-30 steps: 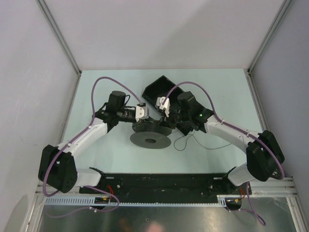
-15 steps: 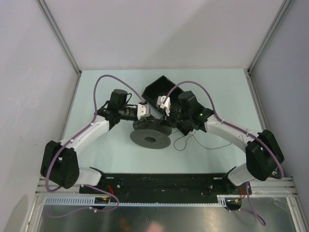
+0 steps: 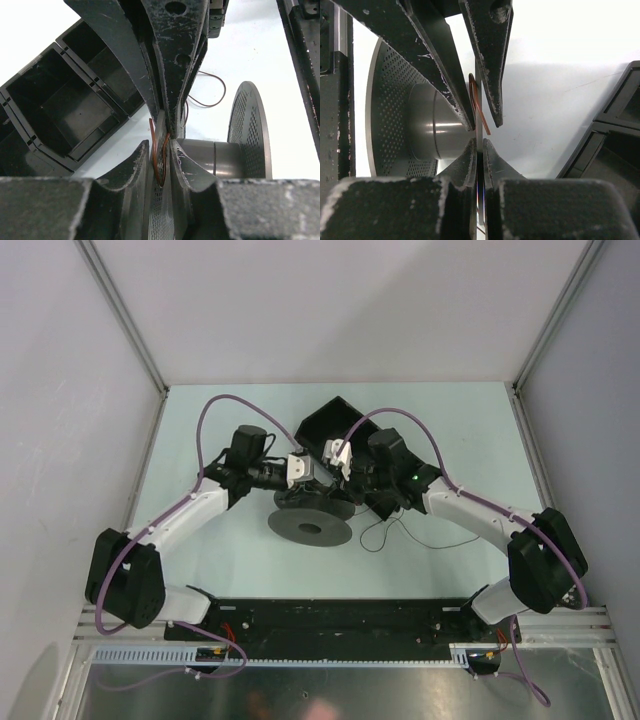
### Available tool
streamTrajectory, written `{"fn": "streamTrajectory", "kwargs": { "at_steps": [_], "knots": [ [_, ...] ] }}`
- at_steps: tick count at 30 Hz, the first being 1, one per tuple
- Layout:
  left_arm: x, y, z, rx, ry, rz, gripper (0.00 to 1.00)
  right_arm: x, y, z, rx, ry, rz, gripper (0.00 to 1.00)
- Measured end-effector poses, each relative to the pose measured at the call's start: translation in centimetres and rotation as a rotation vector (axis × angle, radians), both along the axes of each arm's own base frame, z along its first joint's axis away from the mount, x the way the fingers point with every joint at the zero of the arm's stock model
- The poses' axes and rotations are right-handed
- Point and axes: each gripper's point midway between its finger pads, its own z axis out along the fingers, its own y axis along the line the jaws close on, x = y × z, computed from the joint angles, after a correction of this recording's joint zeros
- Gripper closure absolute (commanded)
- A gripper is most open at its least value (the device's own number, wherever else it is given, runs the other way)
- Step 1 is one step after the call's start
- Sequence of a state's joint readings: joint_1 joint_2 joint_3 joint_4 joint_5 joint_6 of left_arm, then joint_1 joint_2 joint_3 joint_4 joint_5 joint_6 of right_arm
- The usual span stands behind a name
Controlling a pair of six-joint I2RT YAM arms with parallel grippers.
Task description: Wrap the cables
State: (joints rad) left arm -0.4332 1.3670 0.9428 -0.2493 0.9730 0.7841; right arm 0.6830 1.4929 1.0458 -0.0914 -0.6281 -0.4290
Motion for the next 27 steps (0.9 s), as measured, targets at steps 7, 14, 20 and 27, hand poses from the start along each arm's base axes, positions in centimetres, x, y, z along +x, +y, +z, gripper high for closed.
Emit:
{"fn": "streamTrajectory", "kwargs": {
  "at_steps": [7, 14, 20, 27],
  "knots": [
    [-0.1, -0.1, -0.2, 0.001, 0.034, 0.010, 0.90, 0.0, 0.1, 0.0, -0.003, -0.016, 0.009, 1.00],
    [-0.4, -0.1, -0.1, -0.008, 0.071, 0.011, 1.00, 0.0, 0.1, 0.0, -0.005, -0.042, 0.028, 0.81],
    [-0.1, 0.7, -0.1, -0.015, 0.117, 0.048, 1.00, 1.0, -1.0, 0.2, 0.001, -0.012, -0.017, 0.30],
    [0.6, 2.5, 1.2, -0.020, 0.119, 0.129, 1.00, 3.3, -4.9, 3.7, 0.051, -0.043, -0.146, 0.05]
  ]
}}
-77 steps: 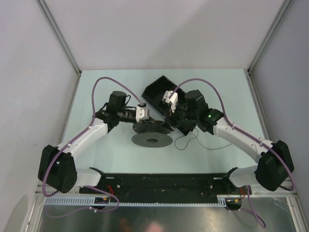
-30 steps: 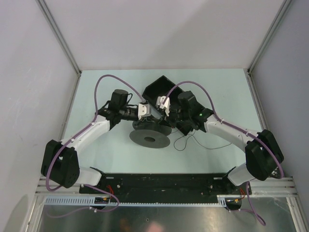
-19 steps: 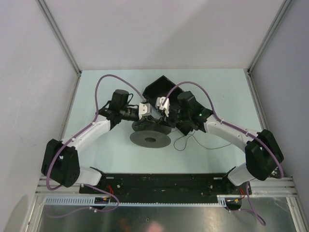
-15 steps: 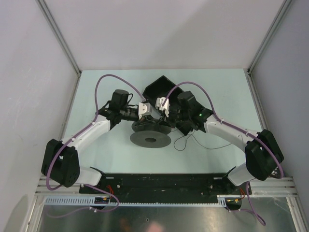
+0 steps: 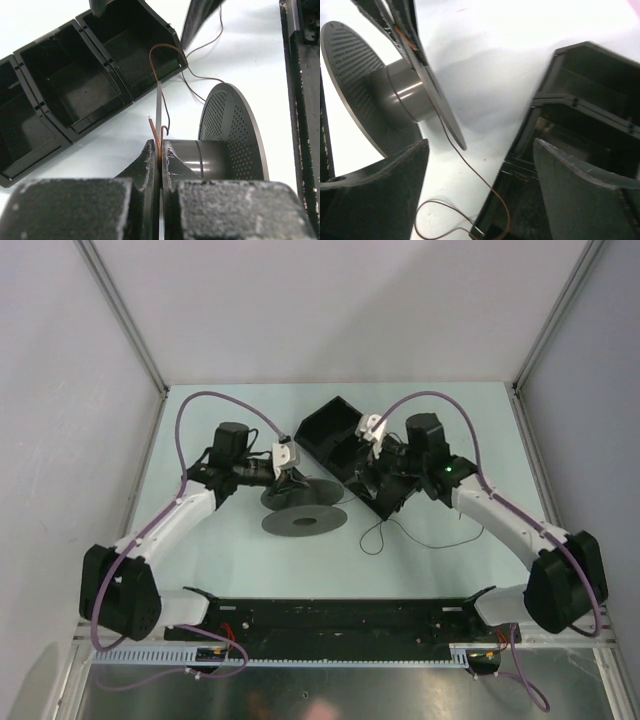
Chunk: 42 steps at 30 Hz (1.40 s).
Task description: Wrap the cables
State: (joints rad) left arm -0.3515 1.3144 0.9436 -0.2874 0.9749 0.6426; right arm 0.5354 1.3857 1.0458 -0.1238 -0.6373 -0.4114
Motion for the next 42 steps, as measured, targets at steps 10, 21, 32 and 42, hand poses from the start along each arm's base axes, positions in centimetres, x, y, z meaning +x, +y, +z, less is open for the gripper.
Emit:
{"fn": "streamTrajectory", "kwargs": {
  "at_steps": [10, 21, 32, 42],
  "knots": [
    [-2.1, 1.6, 7.9, -0.106, -0.095, 0.062, 1.00, -0.2, -5.9, 5.5, 0.026, -0.140, -0.080, 0.01],
    [-5.7, 2.1, 17.5, -0.248, -0.179, 0.043, 1.00, -4.6, -7.0, 0.2, -0.058, -0.082, 0.036, 0.02],
    [-5.1, 2.8, 19.1, -0.281, -0.091, 0.144, 1.00, -5.9, -5.7, -2.6, 0.031, 0.112, 0.034, 0.01],
    [-3.4, 3.9, 19.6, -0.310, 0.007, 0.320, 1.00, -8.1, -4.7, -1.1, 0.050, 0.028, 0.117, 0.01]
  ]
}}
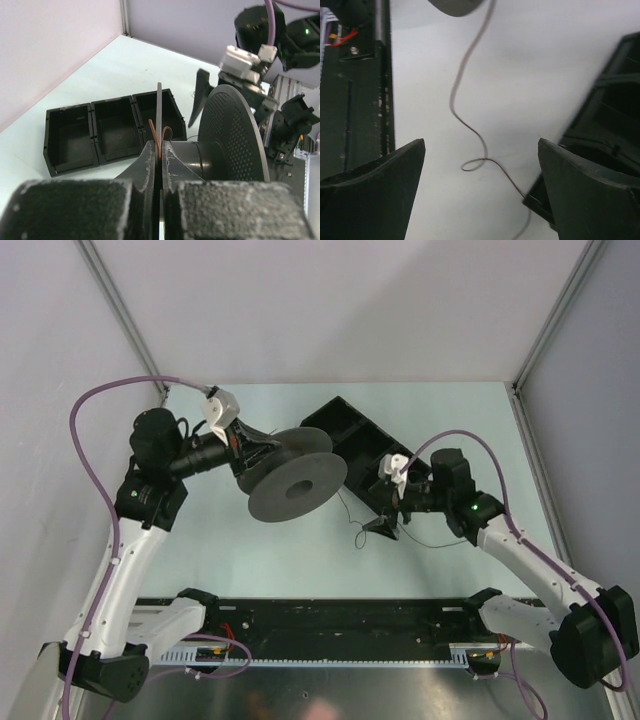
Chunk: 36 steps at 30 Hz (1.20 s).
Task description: Wrap the cables
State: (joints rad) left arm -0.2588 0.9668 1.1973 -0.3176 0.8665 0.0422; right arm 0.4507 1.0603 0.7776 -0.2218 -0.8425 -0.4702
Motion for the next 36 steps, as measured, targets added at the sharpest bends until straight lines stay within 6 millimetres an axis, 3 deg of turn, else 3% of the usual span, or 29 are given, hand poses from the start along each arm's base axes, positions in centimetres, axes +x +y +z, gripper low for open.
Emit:
{"fn": "streamTrajectory", "kwargs": {
  "at_steps": [6, 13, 17, 22, 23, 28, 36],
  "knots": [
    [0.1, 0.6, 0.5, -0.045, 0.064, 0.063, 1.00, -1.5, 3.2, -0.7, 0.064, 0.062, 0.047, 0.01],
    [0.9, 1.2, 1.1, -0.112, 0.140, 0.144, 1.00, -1.0, 6.3, -0.6, 0.140, 0.091, 0.033, 0.15],
    [1.2, 1.5, 1.2, -0.146, 0.170, 0.178, 1.00, -0.9, 7.8, -0.9, 0.172, 0.097, 0.020, 0.41],
    [1.6, 2.1, 1.6, -0.189, 0.197, 0.231, 1.00, -0.4, 8.2, -2.0, 0.187, 0.096, -0.039, 0.89],
    [1.7, 2.4, 1.8, -0.200, 0.203, 0.248, 1.00, -0.4, 8.0, -2.5, 0.182, 0.101, -0.053, 0.95],
    [2.6, 3.6, 2.1, -0.256, 0.248, 0.332, 1.00, -0.6, 7.2, -4.8, 0.145, 0.126, -0.093, 1.00],
    [4.1, 4.7, 2.5, -0.340, 0.317, 0.421, 1.00, -0.8, 6.6, -4.7, 0.148, 0.120, -0.102, 1.00]
  ]
}}
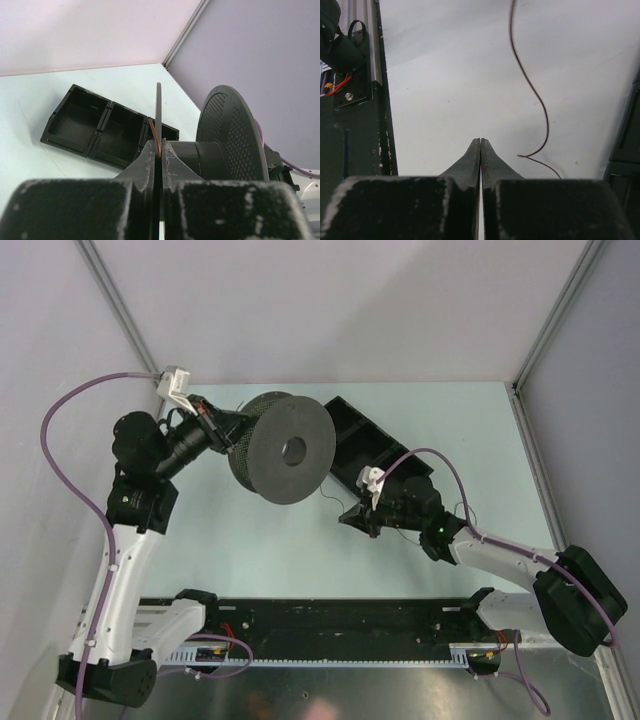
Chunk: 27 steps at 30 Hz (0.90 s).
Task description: Wrap the cables
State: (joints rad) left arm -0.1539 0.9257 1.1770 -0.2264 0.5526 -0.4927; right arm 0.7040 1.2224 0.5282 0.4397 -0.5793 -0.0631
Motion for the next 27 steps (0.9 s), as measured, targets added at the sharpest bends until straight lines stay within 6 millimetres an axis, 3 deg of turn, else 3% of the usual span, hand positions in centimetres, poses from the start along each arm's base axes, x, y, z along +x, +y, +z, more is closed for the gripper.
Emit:
{"fn": "streamTrajectory", "kwargs": {
  "at_steps": [1, 2, 5, 8, 10, 12, 16, 19, 23, 27],
  "knots": [
    [0.1, 0.0, 0.1, -0.007, 0.005, 0.002, 1.00, 0.1, 0.0, 0.1, 0.002, -0.004, -0.004, 1.00],
    [0.2, 0.0, 0.1, -0.014, 0.009, 0.003, 1.00, 0.2, -0.1, 0.3, 0.005, -0.009, -0.009, 0.94],
    [0.5, 0.1, 0.4, -0.035, 0.019, 0.010, 1.00, 0.7, -0.1, 0.5, 0.008, -0.028, -0.031, 0.47],
    [0.5, 0.1, 0.9, -0.048, 0.015, 0.010, 1.00, 1.8, -0.4, 0.9, 0.010, -0.070, -0.073, 0.19],
    [0.3, 0.1, 1.5, -0.052, 0.003, 0.004, 1.00, 2.5, -0.6, 1.2, 0.012, -0.104, -0.101, 0.10],
    [0.0, 0.0, 2.2, -0.056, -0.012, -0.007, 1.00, 3.2, -0.7, 1.4, 0.010, -0.139, -0.121, 0.07],
    [-0.5, -0.3, 3.3, -0.060, -0.044, -0.037, 1.00, 4.1, -0.5, 0.6, -0.010, -0.159, -0.125, 0.09],
    [-0.8, -0.4, 3.6, -0.064, -0.048, -0.049, 1.00, 4.7, -0.1, -0.5, -0.036, -0.160, -0.118, 0.20],
    [-0.9, -0.5, 3.9, -0.092, -0.032, -0.054, 1.00, 5.5, 0.5, -1.3, -0.052, -0.178, -0.115, 0.53],
    [-0.8, -0.1, 4.7, -0.120, -0.025, -0.042, 1.00, 6.0, 0.8, -1.6, -0.059, -0.195, -0.107, 0.93]
  ]
}}
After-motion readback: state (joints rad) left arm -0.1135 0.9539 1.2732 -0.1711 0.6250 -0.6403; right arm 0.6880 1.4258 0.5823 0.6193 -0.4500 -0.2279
